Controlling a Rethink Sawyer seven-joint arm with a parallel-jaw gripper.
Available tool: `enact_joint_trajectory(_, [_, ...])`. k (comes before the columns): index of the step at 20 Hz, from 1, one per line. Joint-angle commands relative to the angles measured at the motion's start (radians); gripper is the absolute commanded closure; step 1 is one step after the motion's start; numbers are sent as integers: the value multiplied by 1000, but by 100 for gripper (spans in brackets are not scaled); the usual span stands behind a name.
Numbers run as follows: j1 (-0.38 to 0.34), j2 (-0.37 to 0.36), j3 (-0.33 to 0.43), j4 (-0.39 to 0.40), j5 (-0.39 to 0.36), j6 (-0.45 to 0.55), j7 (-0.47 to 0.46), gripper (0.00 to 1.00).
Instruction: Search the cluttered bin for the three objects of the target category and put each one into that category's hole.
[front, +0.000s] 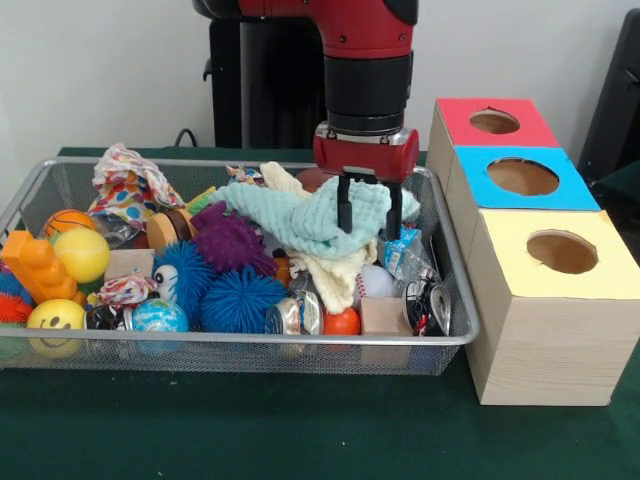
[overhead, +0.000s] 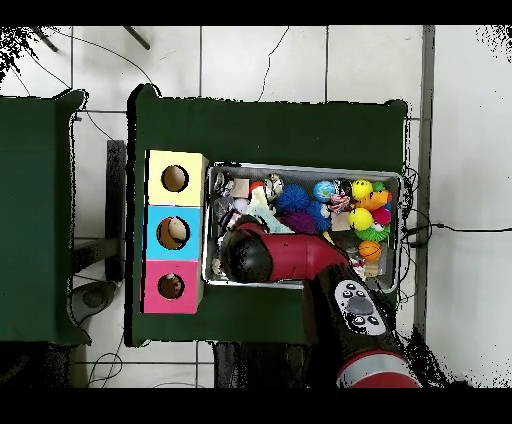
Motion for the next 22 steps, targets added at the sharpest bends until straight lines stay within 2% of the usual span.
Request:
enact_joint_trajectory(1, [83,32,-129,-47,47,6,169,0])
enact_joint_trajectory(5, [124,74,-178,-58,66,-43,189,0])
enact_joint_trajectory(14, [143,125,-207,-72,105,-101,170,0])
enact_joint_trajectory(19, [151,124,-231,-100,113,-61,133,0])
enact_joint_trajectory(22, [199,156,-309,-154,122,-38,134,0])
